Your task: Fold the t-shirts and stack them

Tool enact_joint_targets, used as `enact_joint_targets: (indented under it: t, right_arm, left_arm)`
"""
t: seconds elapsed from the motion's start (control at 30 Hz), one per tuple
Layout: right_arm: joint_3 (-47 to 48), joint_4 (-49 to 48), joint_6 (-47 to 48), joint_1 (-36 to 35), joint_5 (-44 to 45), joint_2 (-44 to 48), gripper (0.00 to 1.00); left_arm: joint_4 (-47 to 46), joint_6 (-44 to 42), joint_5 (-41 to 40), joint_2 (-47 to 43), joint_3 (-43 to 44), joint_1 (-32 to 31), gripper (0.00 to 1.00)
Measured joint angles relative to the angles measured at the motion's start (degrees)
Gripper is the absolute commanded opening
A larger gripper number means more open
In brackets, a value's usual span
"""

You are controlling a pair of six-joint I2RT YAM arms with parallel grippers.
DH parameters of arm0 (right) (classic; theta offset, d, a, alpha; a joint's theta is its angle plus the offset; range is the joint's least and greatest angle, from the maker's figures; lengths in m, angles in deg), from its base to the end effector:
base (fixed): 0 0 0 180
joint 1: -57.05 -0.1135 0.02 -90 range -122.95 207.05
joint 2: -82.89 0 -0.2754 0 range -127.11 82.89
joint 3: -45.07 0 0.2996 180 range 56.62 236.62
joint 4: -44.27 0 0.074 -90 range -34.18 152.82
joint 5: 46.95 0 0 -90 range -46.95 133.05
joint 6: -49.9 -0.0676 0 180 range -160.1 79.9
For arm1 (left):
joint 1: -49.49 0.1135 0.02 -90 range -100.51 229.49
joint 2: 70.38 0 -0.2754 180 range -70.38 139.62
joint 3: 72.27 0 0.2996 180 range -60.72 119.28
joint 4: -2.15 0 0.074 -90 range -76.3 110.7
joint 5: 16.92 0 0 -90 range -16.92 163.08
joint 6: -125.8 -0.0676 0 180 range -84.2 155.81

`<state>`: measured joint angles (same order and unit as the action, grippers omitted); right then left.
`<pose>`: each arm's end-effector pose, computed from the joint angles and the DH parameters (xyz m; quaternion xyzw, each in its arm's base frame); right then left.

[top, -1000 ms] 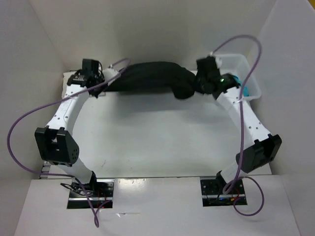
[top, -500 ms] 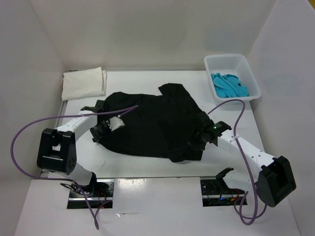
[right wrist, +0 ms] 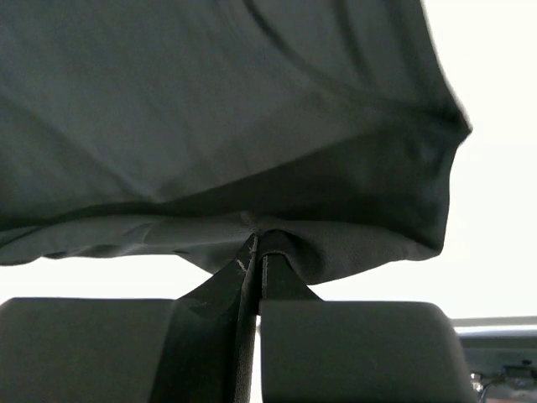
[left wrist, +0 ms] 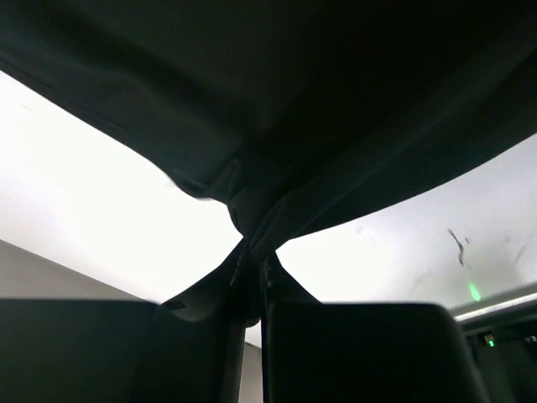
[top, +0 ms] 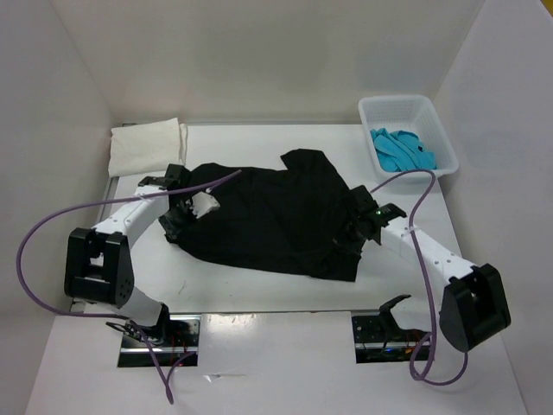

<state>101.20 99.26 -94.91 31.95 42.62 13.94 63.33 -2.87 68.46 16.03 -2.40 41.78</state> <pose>0.2413 0.1136 0.1729 0.2509 0.9487 0.1264 0.1451 0.3179 -0.0375 0.1649 0.3872 0.9149 0.0671 0.0923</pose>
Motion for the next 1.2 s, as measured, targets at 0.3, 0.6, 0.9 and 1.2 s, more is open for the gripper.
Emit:
enact_joint_targets:
  t: [0.3,0.6,0.9,1.2]
  right_arm:
    - [11.45,-5.35,8.46,7.52,1.42,-15.23,0.0]
    - [13.99,-7.61,13.42,8.37,0.9,-24.79,0.0]
    - [14.45,-9.66,15.45,9.49,-0.55,-26.08,0.0]
    - [14.51,-9.9,16.39,11.02,-1.99,-26.45,0.0]
  left_arm:
    - [-2.36,1.64,0.96,9.35,8.11,2.43,0.16]
    - [-2.32,3.74,1.25,13.05,11.37,3.15,0.55]
    - [-4.39,7.17,-0.26,16.79,23.93,8.02,0.59]
    - [2.16,9.42,9.73,13.62,17.4,8.24,0.41]
